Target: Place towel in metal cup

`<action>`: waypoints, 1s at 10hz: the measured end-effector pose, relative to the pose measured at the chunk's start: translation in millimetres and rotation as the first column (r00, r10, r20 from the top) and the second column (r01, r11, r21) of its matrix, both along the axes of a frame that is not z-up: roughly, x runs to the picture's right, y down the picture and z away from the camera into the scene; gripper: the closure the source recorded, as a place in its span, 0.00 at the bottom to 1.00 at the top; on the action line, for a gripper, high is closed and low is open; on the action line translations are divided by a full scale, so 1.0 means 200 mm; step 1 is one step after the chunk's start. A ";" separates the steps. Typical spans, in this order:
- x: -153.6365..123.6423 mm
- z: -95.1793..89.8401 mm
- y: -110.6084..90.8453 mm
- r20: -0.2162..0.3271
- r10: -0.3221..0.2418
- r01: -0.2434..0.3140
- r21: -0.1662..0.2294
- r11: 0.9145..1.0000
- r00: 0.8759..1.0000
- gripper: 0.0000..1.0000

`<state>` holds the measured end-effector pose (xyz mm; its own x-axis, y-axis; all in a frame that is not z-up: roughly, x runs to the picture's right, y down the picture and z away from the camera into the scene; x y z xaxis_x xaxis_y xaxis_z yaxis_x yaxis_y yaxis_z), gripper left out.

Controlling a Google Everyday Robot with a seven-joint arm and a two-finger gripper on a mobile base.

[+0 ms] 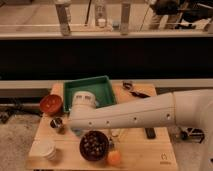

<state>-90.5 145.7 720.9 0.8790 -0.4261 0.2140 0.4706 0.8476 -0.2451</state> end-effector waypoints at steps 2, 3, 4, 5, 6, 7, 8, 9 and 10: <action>-0.01 0.01 0.01 0.011 0.010 -0.010 0.001 1.000 1.000 0.99; -0.02 0.01 0.01 0.020 0.012 -0.012 0.001 1.000 1.000 0.99; -0.03 0.01 0.02 0.025 0.014 -0.014 0.001 1.000 1.000 0.99; -0.05 0.02 0.02 0.034 0.018 -0.018 0.001 1.000 0.999 0.99; -0.04 0.02 0.03 0.042 0.026 -0.026 0.000 1.000 0.999 0.99; -0.05 0.02 0.03 0.047 0.031 -0.032 0.000 1.000 0.998 0.99; -0.06 0.02 0.04 0.058 0.033 -0.033 -0.002 0.999 0.998 0.99; -0.08 0.02 0.04 0.067 0.034 -0.034 -0.003 0.999 0.997 0.99; -0.08 0.03 0.05 0.074 0.039 -0.038 -0.006 0.999 0.997 0.98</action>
